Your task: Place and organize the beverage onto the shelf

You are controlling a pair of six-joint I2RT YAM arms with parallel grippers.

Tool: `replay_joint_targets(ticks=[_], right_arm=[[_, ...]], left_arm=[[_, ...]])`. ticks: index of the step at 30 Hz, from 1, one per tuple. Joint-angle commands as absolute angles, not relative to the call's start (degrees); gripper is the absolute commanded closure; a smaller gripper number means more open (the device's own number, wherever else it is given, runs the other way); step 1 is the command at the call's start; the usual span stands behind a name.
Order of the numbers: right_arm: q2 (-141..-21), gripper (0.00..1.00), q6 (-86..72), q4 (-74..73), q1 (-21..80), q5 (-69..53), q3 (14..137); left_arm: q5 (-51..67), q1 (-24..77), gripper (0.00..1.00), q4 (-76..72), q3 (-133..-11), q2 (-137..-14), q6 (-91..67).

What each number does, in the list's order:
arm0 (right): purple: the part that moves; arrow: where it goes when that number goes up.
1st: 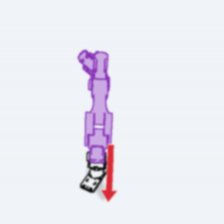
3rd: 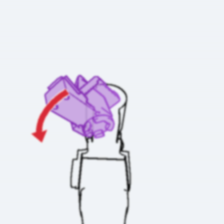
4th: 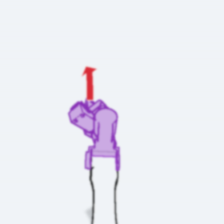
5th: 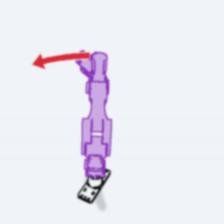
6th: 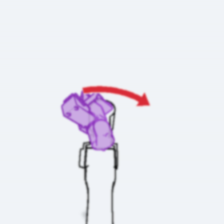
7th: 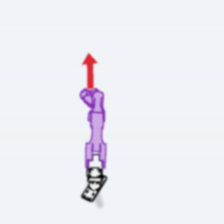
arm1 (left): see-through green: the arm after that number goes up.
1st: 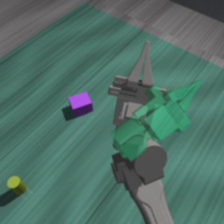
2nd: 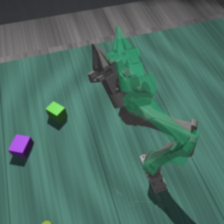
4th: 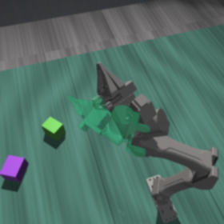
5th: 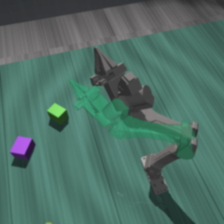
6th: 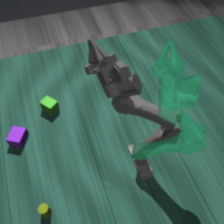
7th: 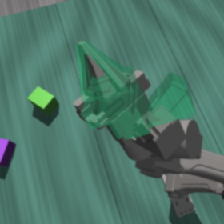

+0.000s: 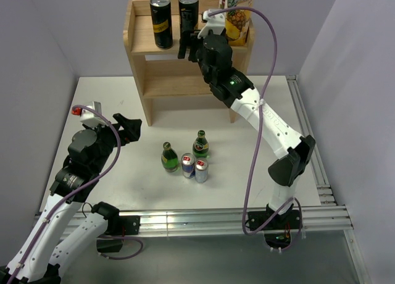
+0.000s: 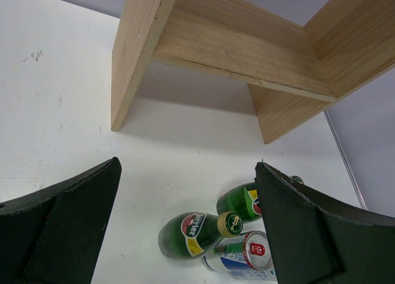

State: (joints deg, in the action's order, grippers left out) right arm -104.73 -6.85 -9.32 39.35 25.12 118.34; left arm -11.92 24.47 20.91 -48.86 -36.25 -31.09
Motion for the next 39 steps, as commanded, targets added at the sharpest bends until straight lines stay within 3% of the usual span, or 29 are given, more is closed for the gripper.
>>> replay_joint_targets(ticks=[1,9,18,26,31,39], right_arm=[[-101.44,0.13,-10.19,-13.54,39.37,26.28,113.48],[-91.41,0.13,-11.69,-10.73,41.48,26.19,99.16],[-85.35,0.14,-13.79,-11.25,41.92,26.02,92.30],[-68.84,0.14,-19.58,-13.53,45.08,27.24,74.46],[-57.16,0.14,-23.46,-16.87,49.65,30.49,63.47],[-47.38,0.14,-25.93,-23.46,50.80,33.13,56.43]], left_arm=[[-12.83,24.35,0.03,20.04,-49.22,-36.04,-30.50],[-12.30,23.82,0.03,19.60,-49.31,-36.65,-30.50],[-13.10,23.82,0.03,19.78,-48.96,-36.56,-30.67],[-5.20,24.34,0.01,18.20,-48.34,-41.65,-31.72],[-8.51,31.80,0.01,14.33,-42.74,-43.33,-36.20],[-27.73,50.69,0.01,7.21,-31.04,-39.47,-42.18]])
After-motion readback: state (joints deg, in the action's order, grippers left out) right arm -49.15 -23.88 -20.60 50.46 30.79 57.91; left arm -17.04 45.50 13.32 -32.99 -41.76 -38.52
